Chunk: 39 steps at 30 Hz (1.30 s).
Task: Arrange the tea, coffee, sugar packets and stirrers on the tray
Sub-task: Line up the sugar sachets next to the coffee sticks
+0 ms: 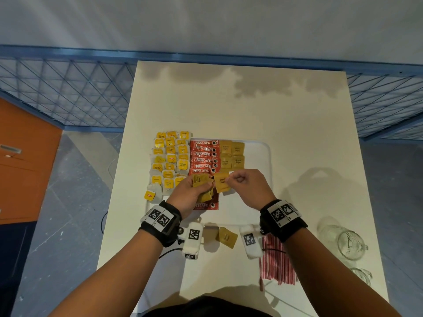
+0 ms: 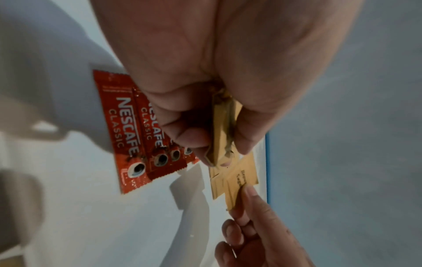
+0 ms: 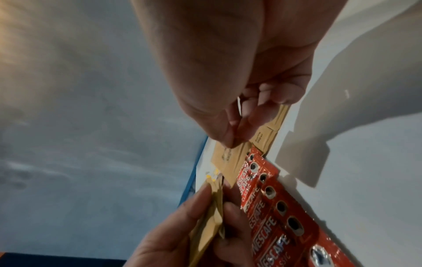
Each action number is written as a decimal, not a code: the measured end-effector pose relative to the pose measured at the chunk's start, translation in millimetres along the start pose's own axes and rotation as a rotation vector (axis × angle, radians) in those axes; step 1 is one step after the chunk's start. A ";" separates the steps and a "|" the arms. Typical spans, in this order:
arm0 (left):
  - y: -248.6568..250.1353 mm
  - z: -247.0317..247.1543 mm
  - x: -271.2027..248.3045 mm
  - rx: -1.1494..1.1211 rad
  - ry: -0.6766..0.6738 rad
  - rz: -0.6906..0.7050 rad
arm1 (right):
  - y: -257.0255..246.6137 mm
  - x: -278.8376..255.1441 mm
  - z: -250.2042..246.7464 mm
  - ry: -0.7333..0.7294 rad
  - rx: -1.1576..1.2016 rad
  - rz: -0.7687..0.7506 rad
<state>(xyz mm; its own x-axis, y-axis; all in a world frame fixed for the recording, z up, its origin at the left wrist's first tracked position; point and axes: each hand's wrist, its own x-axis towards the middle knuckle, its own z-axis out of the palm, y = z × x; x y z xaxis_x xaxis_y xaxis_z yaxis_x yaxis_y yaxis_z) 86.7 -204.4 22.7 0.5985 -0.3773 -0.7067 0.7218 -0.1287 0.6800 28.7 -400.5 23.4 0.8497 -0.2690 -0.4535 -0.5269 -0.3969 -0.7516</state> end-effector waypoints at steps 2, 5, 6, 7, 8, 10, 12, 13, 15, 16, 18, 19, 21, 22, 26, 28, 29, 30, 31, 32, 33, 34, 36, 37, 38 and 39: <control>1.3 0.5 0.0 -0.094 -0.009 -0.037 | 0.6 4.9 -2.8 0.052 -0.015 0.033; 2.9 -0.4 -0.1 -0.182 -0.017 -0.066 | 3.5 12.9 -3.6 0.097 -0.040 0.086; 3.0 -1.2 0.1 -0.193 -0.012 -0.072 | 5.4 15.6 -2.7 0.095 -0.056 0.102; 2.9 -2.0 0.3 -0.201 -0.007 -0.079 | 7.0 17.8 -1.3 0.090 -0.073 0.117; 2.8 -2.6 0.5 -0.207 -0.006 -0.084 | 8.7 19.7 0.6 0.084 -0.088 0.130; 2.0 -3.6 1.1 -0.219 -0.009 -0.091 | 10.3 22.5 3.9 0.076 -0.104 0.145; 1.5 -4.1 0.9 -0.229 -0.014 -0.094 | 9.4 23.9 6.6 0.071 -0.117 0.143; 0.8 -4.6 1.2 -0.231 -0.013 -0.095 | 9.4 24.5 7.7 0.072 -0.124 0.142; -0.7 -5.2 1.9 -0.235 -0.013 -0.095 | 9.1 25.4 8.6 0.080 -0.140 0.146; -1.1 -5.5 1.8 -0.237 -0.012 -0.096 | 9.0 25.7 9.0 0.081 -0.150 0.147; -2.1 -5.8 2.1 -0.244 -0.014 -0.097 | 7.9 25.4 10.1 0.083 -0.167 0.142; -2.7 -6.0 2.3 -0.249 -0.020 -0.097 | 7.0 25.0 10.5 0.085 -0.174 0.143; -3.7 -7.0 3.0 -0.253 -0.031 -0.096 | 6.5 25.4 11.5 0.097 -0.189 0.149; -4.4 -7.1 3.6 -0.244 -0.038 -0.094 | 6.6 26.1 11.6 0.101 -0.197 0.155; -6.5 -8.7 4.5 -0.141 -0.070 -0.067 | 4.4 23.8 10.9 0.122 -0.184 0.171; -7.6 -9.8 4.6 -0.085 -0.088 -0.035 | -0.8 17.0 9.4 0.124 -0.150 0.121; -7.4 -10.1 3.9 -0.056 -0.098 -0.014 | -3.1 13.9 9.3 0.103 -0.135 0.081; -6.6 -9.8 2.3 -0.028 -0.107 0.007 | -5.8 9.9 9.2 0.073 -0.115 0.039; -6.0 -9.1 0.7 -0.006 -0.114 0.024 | -9.0 5.3 9.2 0.036 -0.090 0.008; -5.1 -7.9 -0.8 0.013 -0.118 0.040 | -11.0 1.0 9.5 -0.002 -0.065 -0.016; -4.3 -6.6 -2.5 0.027 -0.120 0.055 | -12.1 -2.8 10.1 -0.032 -0.042 -0.037; -3.0 -4.8 -4.4 0.037 -0.121 0.069 | -12.1 -5.8 11.2 -0.055 -0.020 -0.047; -1.7 -2.1 -7.3 0.046 -0.103 0.085 | -12.3 -11.4 12.8 -0.084 0.009 -0.053; -1.5 -1.1 -8.3 0.051 -0.094 0.094 | -11.5 -13.2 13.7 -0.096 0.011 -0.055; -1.6 -0.6 -9.4 0.064 -0.090 0.106 | -11.0 -15.3 14.0 -0.109 0.014 -0.058; -1.5 -0.2 -10.4 0.078 -0.086 0.114 | -9.3 -16.4 14.7 -0.122 0.017 -0.055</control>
<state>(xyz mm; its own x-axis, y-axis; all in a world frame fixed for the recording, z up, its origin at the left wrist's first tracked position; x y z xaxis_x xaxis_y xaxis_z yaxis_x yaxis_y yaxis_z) 79.5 -200.1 28.9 0.6409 -0.4699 -0.6070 0.6197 -0.1500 0.7704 20.0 -379.5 30.8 0.8744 -0.1385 -0.4651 -0.4796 -0.3927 -0.7847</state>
